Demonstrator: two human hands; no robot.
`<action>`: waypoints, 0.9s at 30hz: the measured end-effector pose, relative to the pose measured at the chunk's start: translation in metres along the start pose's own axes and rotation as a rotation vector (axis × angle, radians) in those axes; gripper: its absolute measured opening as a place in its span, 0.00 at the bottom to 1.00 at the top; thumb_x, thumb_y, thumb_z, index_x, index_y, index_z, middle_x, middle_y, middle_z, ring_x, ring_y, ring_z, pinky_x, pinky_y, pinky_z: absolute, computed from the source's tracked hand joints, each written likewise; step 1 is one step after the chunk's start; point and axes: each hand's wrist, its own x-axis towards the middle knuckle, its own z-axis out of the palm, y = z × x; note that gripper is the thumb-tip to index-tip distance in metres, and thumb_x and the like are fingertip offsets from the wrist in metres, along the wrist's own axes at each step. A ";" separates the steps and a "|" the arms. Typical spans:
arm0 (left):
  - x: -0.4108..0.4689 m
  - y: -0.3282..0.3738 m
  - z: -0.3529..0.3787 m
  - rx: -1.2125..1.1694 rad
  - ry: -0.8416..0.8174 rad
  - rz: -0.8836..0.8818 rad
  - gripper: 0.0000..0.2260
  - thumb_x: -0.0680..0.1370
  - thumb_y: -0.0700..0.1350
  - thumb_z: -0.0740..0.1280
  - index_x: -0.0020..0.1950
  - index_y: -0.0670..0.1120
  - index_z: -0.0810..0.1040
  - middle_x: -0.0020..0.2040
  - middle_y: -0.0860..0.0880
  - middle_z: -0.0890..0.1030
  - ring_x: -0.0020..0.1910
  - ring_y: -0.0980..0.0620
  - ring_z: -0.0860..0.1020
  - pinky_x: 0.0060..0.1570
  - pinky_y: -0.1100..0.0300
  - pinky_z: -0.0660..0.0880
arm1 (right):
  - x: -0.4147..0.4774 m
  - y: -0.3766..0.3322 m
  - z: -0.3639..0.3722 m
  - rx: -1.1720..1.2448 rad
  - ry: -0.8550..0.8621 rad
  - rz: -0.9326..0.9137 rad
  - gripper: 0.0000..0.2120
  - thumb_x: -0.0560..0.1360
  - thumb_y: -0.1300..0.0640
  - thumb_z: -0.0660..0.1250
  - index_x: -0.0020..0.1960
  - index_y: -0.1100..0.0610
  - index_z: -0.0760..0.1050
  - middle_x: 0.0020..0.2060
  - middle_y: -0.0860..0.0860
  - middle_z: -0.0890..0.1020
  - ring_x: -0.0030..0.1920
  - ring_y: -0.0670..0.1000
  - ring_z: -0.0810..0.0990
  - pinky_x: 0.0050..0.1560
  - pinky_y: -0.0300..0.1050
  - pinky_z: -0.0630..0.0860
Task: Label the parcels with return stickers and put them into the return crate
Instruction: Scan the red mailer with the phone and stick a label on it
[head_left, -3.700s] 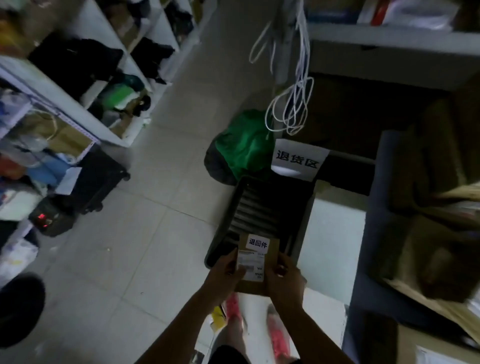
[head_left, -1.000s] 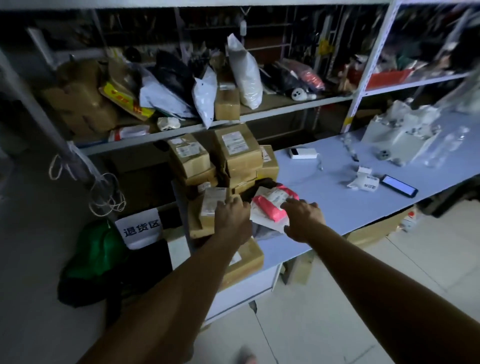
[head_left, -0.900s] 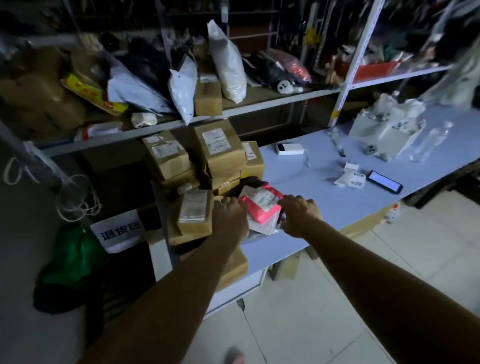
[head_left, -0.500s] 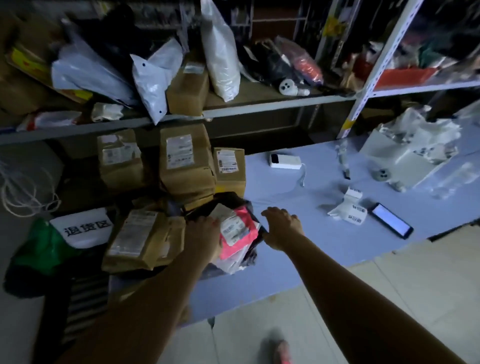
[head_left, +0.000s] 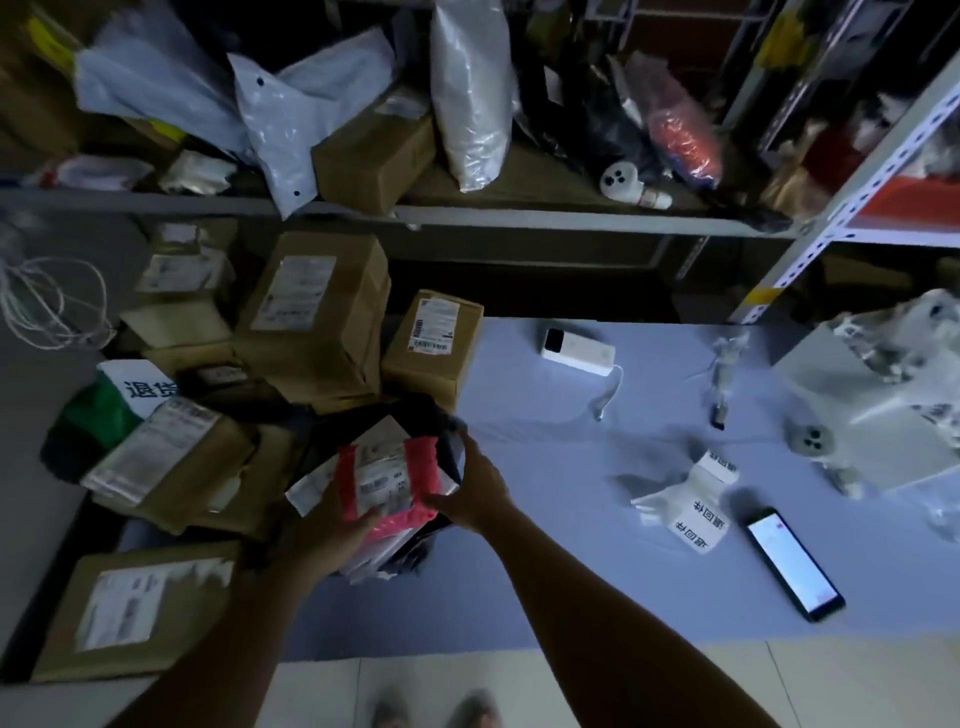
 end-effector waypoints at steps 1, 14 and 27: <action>-0.007 0.007 0.000 -0.042 0.008 -0.030 0.46 0.70 0.72 0.69 0.79 0.48 0.62 0.73 0.43 0.73 0.69 0.42 0.73 0.64 0.53 0.71 | 0.004 0.002 0.004 0.034 -0.019 0.008 0.52 0.71 0.48 0.78 0.83 0.50 0.48 0.72 0.57 0.73 0.72 0.61 0.71 0.63 0.48 0.72; -0.014 0.025 -0.002 -0.574 -0.011 -0.061 0.21 0.73 0.43 0.78 0.63 0.42 0.78 0.56 0.43 0.83 0.51 0.45 0.81 0.39 0.57 0.80 | -0.002 -0.007 0.024 0.516 -0.002 0.035 0.14 0.77 0.60 0.72 0.62 0.53 0.82 0.50 0.51 0.86 0.47 0.55 0.87 0.46 0.50 0.85; -0.052 0.116 0.068 -0.457 -0.032 0.223 0.16 0.73 0.43 0.77 0.59 0.50 0.79 0.52 0.54 0.83 0.51 0.54 0.81 0.49 0.61 0.77 | -0.041 0.075 -0.071 0.597 0.117 0.023 0.18 0.74 0.66 0.74 0.63 0.58 0.82 0.46 0.52 0.87 0.39 0.47 0.85 0.39 0.39 0.80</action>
